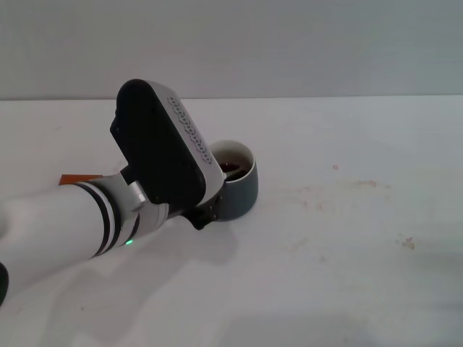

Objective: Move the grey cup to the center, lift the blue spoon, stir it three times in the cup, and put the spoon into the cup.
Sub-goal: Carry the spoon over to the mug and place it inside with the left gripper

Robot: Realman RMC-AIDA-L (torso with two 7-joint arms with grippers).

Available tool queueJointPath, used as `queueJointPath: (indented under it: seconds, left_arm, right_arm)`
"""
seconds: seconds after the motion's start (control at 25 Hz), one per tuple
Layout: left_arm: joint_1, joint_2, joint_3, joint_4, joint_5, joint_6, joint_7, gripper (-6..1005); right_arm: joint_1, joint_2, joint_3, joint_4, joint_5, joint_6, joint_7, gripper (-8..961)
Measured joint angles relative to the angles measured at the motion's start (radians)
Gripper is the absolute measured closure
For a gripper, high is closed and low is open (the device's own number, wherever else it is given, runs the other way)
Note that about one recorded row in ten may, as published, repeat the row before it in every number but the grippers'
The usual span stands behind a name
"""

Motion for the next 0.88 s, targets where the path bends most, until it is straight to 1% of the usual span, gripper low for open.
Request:
queueJointPath:
  seconds: [0.2,0.36,0.44,0.72,0.88]
  left_arm:
    - [0.026,0.000,0.005,-0.024,0.003,-0.010,0.000,827]
    - [0.050,0.001,-0.007,-0.039,0.009,-0.013,0.000,827]
    - [0.052,0.001,-0.011,-0.039,0.009,-0.014,0.000,827]
    - [0.058,0.001,-0.067,-0.025,0.016,-0.012,0.000,827]
    - [0.046,0.001,-0.089,-0.007,0.018,-0.005,0.000,827]
  right_arm:
    - [0.008,-0.001,0.000,0.000,0.001,0.000,0.000,954]
    - [0.016,-0.001,0.000,-0.001,0.002,0.000,0.000,954]
    - [0.018,-0.001,0.000,-0.002,0.002,0.002,0.000,954]
    - [0.021,-0.001,0.000,-0.003,0.002,0.013,0.000,954]
    - [0.023,-0.001,0.000,-0.003,0.002,0.014,0.000,954]
